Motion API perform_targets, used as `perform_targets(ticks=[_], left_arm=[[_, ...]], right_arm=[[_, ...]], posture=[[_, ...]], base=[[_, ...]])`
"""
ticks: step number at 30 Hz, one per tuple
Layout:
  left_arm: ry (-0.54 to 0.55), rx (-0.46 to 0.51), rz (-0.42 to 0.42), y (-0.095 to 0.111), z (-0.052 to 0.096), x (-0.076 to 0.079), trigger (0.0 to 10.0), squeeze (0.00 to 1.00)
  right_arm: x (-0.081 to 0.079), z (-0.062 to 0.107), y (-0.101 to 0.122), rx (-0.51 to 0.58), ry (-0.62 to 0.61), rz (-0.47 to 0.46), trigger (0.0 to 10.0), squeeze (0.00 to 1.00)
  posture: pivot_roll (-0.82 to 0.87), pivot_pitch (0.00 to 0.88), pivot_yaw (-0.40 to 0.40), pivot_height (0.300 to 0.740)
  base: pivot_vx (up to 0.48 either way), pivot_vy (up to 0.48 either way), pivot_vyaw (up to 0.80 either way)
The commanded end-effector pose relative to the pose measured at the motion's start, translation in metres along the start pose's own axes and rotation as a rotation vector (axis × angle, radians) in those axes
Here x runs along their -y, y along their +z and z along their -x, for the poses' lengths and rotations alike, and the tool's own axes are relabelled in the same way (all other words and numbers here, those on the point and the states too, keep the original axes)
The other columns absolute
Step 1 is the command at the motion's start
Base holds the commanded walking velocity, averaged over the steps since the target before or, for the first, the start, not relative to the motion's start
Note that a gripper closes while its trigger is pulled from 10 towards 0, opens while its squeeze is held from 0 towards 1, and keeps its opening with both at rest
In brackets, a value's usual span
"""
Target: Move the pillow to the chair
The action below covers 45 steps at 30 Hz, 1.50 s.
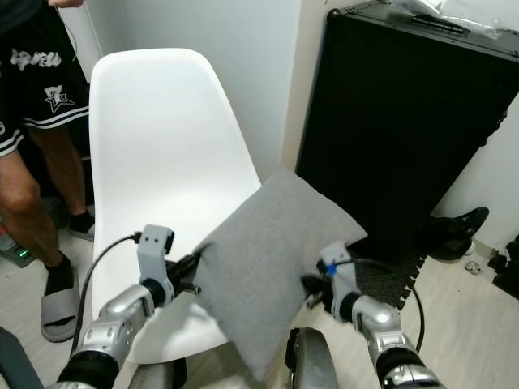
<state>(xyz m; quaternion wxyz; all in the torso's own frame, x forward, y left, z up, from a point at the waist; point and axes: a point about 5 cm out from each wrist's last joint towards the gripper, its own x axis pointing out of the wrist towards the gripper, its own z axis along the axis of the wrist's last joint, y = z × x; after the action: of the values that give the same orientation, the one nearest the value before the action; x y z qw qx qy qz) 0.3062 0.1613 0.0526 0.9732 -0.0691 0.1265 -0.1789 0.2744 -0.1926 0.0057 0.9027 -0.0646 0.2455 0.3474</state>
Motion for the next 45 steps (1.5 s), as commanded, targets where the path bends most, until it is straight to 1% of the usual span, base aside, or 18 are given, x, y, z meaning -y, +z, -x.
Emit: perform_targets(ticks=[1, 9, 11, 16, 17, 18, 20, 23, 24, 25, 26, 28, 30, 33, 36, 39, 41, 45], left_arm=[[0.023, -0.002, -0.010, -0.001, 0.001, -0.004, 10.0, 0.00], [0.044, 0.006, 0.010, 0.000, 0.000, -0.005, 10.0, 0.00], [0.063, 0.005, 0.008, 0.000, 0.001, -0.008, 10.0, 0.00], [0.090, 0.009, -0.001, 0.001, 0.002, -0.013, 10.0, 0.00], [0.096, 0.012, -0.001, 0.002, 0.002, -0.014, 10.0, 0.00], [0.096, 0.012, -0.001, 0.002, 0.002, -0.014, 10.0, 0.00], [0.101, 0.016, -0.001, 0.004, 0.003, -0.016, 10.0, 0.00], [0.102, 0.016, -0.001, 0.004, 0.003, -0.016, 10.0, 0.00], [0.104, 0.017, -0.001, 0.004, 0.003, -0.017, 10.0, 0.00], [0.104, 0.017, -0.001, 0.004, 0.003, -0.017, 10.0, 0.00], [0.104, 0.017, -0.001, 0.004, 0.003, -0.017, 10.0, 0.00], [0.105, 0.018, 0.000, 0.004, 0.003, -0.017, 10.0, 0.00], [0.102, 0.022, 0.004, 0.005, 0.002, -0.016, 10.0, 0.00], [0.103, 0.036, 0.024, 0.007, 0.000, -0.015, 10.0, 0.00], [0.114, 0.052, 0.053, 0.010, -0.001, -0.016, 10.0, 0.00], [0.153, 0.085, 0.093, 0.016, -0.002, -0.020, 10.0, 0.00], [0.181, 0.101, 0.103, 0.019, -0.002, -0.024, 10.0, 0.00], [0.201, 0.113, 0.108, 0.021, -0.002, -0.027, 10.0, 0.00]], right_arm=[[0.000, 0.005, -0.007, -0.036, 0.021, 0.028, 0.0, 0.00], [-0.002, 0.016, -0.027, -0.115, 0.041, 0.027, 0.0, 0.00], [-0.002, 0.022, -0.035, -0.166, 0.054, 0.046, 0.0, 0.00], [0.000, 0.031, -0.047, -0.228, 0.043, 0.050, 0.0, 0.00], [0.002, 0.036, -0.053, -0.257, 0.024, 0.051, 0.0, 0.00], [0.002, 0.036, -0.053, -0.257, 0.024, 0.051, 0.0, 0.00], [0.007, 0.046, -0.062, -0.308, -0.019, 0.054, 0.0, 0.00], [0.010, 0.050, -0.065, -0.333, -0.050, 0.053, 0.0, 0.00], [0.014, 0.054, -0.067, -0.353, -0.087, 0.053, 0.0, 0.00], [0.017, 0.057, -0.069, -0.360, -0.123, 0.046, 0.0, 0.00], [0.017, 0.057, -0.069, -0.360, -0.123, 0.046, 0.0, 0.00], [0.021, 0.059, -0.068, -0.338, -0.172, 0.013, 0.0, 0.00], [0.022, 0.056, -0.062, -0.279, -0.187, -0.032, 0.0, 0.00], [0.019, 0.039, -0.045, -0.151, -0.185, -0.092, 0.0, 0.00], [0.013, 0.025, -0.033, -0.076, -0.164, -0.120, 0.0, 0.00], [0.001, 0.005, -0.016, -0.004, -0.111, -0.106, 0.0, 0.00], [-0.005, -0.004, -0.008, 0.026, -0.089, -0.092, 0.0, 0.00], [-0.012, -0.015, 0.002, 0.063, -0.090, -0.085, 0.0, 0.00]], posture=[[-0.01, 0.077, -0.108, 0.582], [-0.01, 0.074, -0.109, 0.582], [-0.01, 0.074, -0.109, 0.582], [-0.01, 0.074, -0.111, 0.582], [-0.01, 0.074, -0.111, 0.582], [-0.01, 0.074, -0.111, 0.582], [-0.01, 0.075, -0.112, 0.582], [-0.01, 0.075, -0.112, 0.582], [-0.01, 0.075, -0.110, 0.582], [-0.01, 0.075, -0.110, 0.582], [-0.01, 0.075, -0.110, 0.582], [-0.01, 0.075, -0.110, 0.582], [-0.01, 0.075, -0.110, 0.582], [-0.01, 0.071, -0.108, 0.582], [-0.01, 0.070, -0.107, 0.582], [-0.01, 0.066, -0.106, 0.582], [0.00, 0.062, -0.107, 0.582], [0.00, 0.061, -0.107, 0.582]], base=[[0.000, 0.000, 0.00], [0.000, 0.000, 0.00], [0.000, 0.000, 0.00], [0.000, 0.000, 0.00], [0.000, 0.000, 0.00], [0.000, 0.000, 0.00], [0.000, 0.000, 0.00], [0.000, 0.000, 0.00], [0.000, 0.000, 0.00], [0.000, 0.000, 0.00], [0.000, 0.000, 0.00], [0.000, 0.000, 0.00], [0.000, 0.000, 0.00], [0.000, 0.000, 0.00], [0.000, 0.000, 0.00], [0.000, 0.000, 0.00], [0.000, 0.000, 0.00], [0.000, 0.000, 0.00]])
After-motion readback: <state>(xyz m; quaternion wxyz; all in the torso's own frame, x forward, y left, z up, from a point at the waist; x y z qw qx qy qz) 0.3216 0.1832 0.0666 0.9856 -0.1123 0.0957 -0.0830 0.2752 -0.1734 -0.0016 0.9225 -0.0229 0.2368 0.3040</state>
